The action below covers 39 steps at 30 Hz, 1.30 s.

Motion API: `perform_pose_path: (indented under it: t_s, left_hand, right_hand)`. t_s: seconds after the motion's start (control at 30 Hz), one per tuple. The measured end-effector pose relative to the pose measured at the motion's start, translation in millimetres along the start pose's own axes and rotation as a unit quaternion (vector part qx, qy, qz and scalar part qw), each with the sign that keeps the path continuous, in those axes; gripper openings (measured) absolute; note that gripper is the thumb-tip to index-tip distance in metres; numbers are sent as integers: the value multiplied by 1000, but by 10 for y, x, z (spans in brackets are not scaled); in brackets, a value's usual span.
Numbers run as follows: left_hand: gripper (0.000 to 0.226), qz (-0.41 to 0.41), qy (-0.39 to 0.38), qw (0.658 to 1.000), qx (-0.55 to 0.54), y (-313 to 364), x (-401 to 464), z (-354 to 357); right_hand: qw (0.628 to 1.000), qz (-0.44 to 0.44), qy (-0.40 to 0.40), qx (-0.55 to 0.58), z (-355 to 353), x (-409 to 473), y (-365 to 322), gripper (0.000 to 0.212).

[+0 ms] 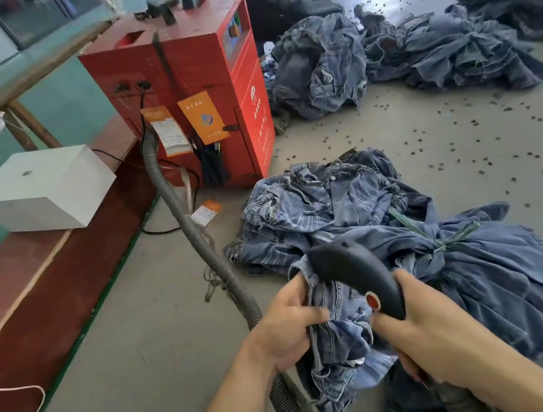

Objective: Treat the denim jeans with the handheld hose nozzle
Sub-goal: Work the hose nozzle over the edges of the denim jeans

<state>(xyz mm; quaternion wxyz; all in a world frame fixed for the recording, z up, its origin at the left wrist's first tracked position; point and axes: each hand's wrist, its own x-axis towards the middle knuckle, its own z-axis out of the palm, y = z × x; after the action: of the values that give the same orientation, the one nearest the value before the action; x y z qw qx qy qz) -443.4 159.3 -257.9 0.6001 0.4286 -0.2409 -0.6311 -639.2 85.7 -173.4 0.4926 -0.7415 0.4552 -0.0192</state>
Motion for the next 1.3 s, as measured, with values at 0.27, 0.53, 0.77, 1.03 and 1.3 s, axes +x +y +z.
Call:
perform_pose_path:
  t_s: [0.27, 0.53, 0.77, 1.03, 1.3]
  left_hand:
    - [48, -12, -3, 989, -146, 45, 9, -18]
    - [29, -62, 98, 975, -192, -40, 17, 79]
    - [61, -203, 170, 936, -233, -69, 245, 118]
    - [76, -215, 131, 930, -268, -188, 307, -6]
    - [70, -180, 133, 938, -263, -200, 412, -87]
  right_hand:
    - [998, 39, -16, 38, -241, -38, 153, 22]
    - [987, 87, 83, 110, -236, 164, 236, 16]
    - [1000, 7, -29, -3, -190, -154, 76, 22]
    - [990, 104, 82, 41, -175, 144, 374, 18]
    - [997, 47, -36, -57, -93, -131, 337, 20]
